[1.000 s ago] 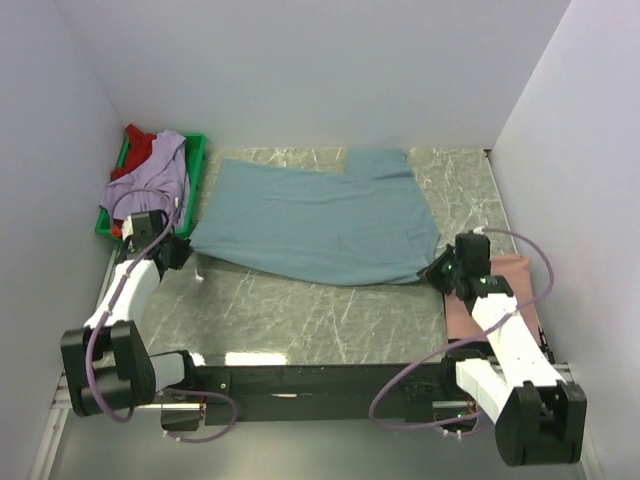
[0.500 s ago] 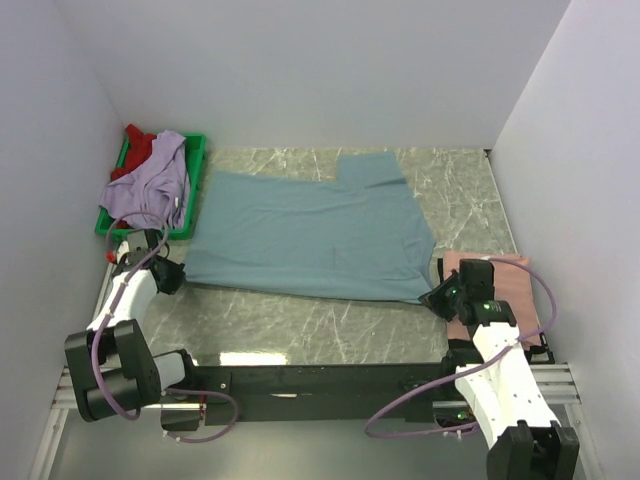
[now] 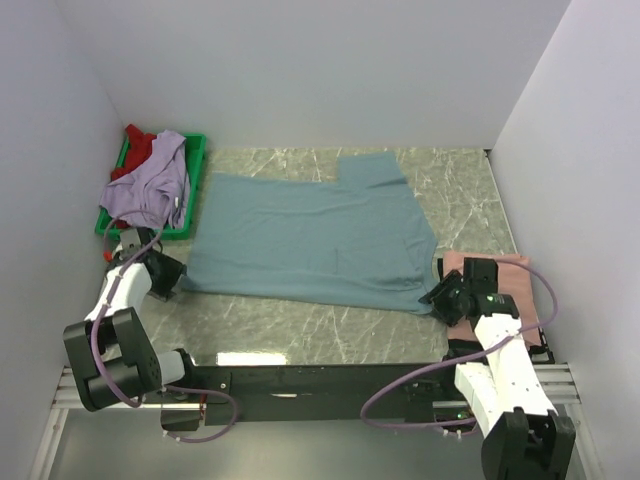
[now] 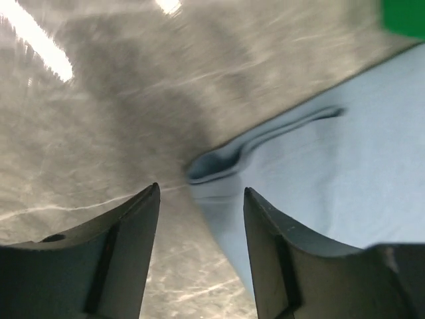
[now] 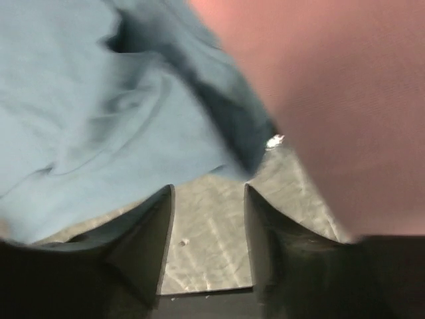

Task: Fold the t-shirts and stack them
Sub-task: Fold the tshirt

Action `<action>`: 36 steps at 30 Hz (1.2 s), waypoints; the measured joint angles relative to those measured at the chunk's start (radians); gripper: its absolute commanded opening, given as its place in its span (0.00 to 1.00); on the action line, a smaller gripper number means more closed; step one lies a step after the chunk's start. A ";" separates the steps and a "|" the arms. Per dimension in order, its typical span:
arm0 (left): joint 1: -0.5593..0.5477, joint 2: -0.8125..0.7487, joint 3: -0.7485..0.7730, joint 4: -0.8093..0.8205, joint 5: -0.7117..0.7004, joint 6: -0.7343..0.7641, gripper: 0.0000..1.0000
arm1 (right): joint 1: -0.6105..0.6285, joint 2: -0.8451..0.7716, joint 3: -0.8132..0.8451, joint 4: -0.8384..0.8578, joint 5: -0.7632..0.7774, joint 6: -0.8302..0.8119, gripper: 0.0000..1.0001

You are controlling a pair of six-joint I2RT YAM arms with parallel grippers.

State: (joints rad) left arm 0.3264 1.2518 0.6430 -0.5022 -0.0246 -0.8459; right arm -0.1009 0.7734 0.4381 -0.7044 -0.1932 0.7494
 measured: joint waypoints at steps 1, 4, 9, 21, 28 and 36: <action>0.001 0.000 0.014 -0.006 0.000 0.003 0.58 | 0.000 -0.010 0.023 -0.019 0.002 -0.005 0.61; -0.002 -0.007 0.100 -0.027 0.000 0.024 0.56 | 0.014 -0.020 0.124 -0.037 0.025 -0.023 0.61; -0.073 -0.005 0.241 -0.014 -0.047 0.031 0.55 | 0.156 0.138 0.317 0.019 0.116 -0.042 0.61; -0.269 0.278 0.405 -0.032 -0.175 -0.014 0.42 | 0.237 0.682 0.560 0.201 0.186 -0.125 0.59; -0.298 0.409 0.419 -0.043 -0.235 -0.084 0.35 | 0.247 0.749 0.560 0.248 0.198 -0.143 0.59; -0.322 0.500 0.442 -0.053 -0.254 -0.140 0.23 | 0.248 0.783 0.560 0.265 0.203 -0.165 0.58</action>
State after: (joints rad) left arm 0.0048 1.7519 1.0851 -0.5549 -0.2783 -0.9859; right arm 0.1474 1.5566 0.9981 -0.4397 0.0097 0.5846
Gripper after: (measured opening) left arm 0.260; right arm 0.584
